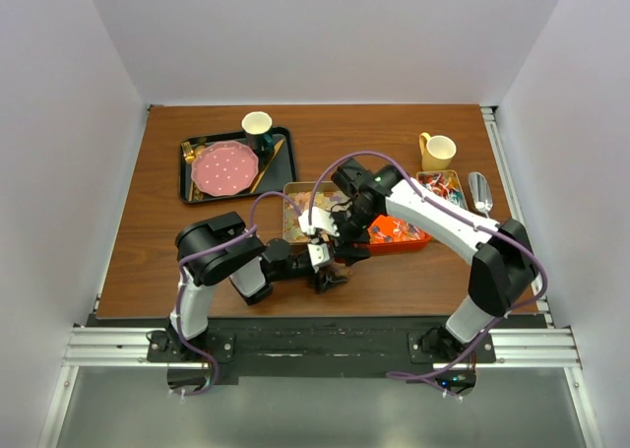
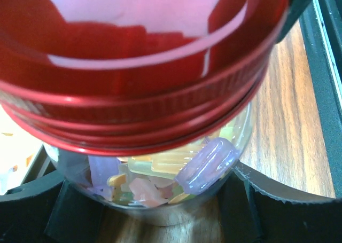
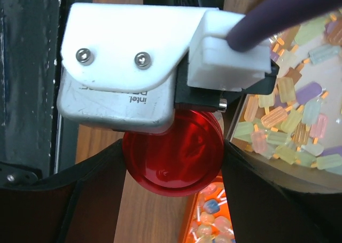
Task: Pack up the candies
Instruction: Screw the bottle lid onto the packing bottle.
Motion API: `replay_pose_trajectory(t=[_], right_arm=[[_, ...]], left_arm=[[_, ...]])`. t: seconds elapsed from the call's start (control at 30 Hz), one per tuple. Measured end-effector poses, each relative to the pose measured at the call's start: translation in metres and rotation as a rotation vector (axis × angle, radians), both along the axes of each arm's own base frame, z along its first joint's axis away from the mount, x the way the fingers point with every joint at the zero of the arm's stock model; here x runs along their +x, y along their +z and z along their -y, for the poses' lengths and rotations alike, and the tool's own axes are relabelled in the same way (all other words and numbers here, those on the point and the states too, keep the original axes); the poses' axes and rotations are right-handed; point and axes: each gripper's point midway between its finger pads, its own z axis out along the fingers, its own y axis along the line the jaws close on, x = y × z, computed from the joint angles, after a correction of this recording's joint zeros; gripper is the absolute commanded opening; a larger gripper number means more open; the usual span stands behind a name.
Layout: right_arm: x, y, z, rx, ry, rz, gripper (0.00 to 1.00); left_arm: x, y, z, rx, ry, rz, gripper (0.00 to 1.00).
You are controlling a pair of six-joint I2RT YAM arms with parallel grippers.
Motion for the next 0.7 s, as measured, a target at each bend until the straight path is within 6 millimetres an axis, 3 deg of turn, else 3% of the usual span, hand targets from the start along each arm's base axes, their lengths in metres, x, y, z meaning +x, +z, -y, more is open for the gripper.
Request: replay_pose_trajectory(t=[0.1,0.17,0.33,0.57,0.6,0.67,0.7], right_arm=[[0.0,0.0,0.002,0.001,-0.063,0.011,0.66],[0.0,0.0,0.003,0.01,-0.111,0.02,0.75],[-0.007,0.0,0.016,-0.008,-0.202,0.022,0.85],[-0.024,0.008,0.036,-0.029,-0.276,0.015,0.87],[-0.026,0.009,0.037,-0.03,-0.283,0.012,0.87],[-0.029,0.012,0.04,-0.031,-0.298,0.008,0.87],[-0.029,0.013,0.041,-0.032,-0.307,0.009,0.88]], left_arm=[[0.0,0.0,0.0,0.001,-0.001,0.003,0.0],[0.0,0.0,0.0,0.002,-0.002,0.007,0.0],[0.0,0.0,0.001,0.001,-0.002,0.002,0.0],[0.0,0.0,0.001,0.0,-0.001,-0.002,0.0],[0.0,0.0,0.001,-0.001,-0.002,-0.002,0.05],[0.001,0.0,0.002,-0.001,-0.005,-0.002,0.39],[0.001,0.0,0.003,-0.002,-0.008,-0.002,0.99]])
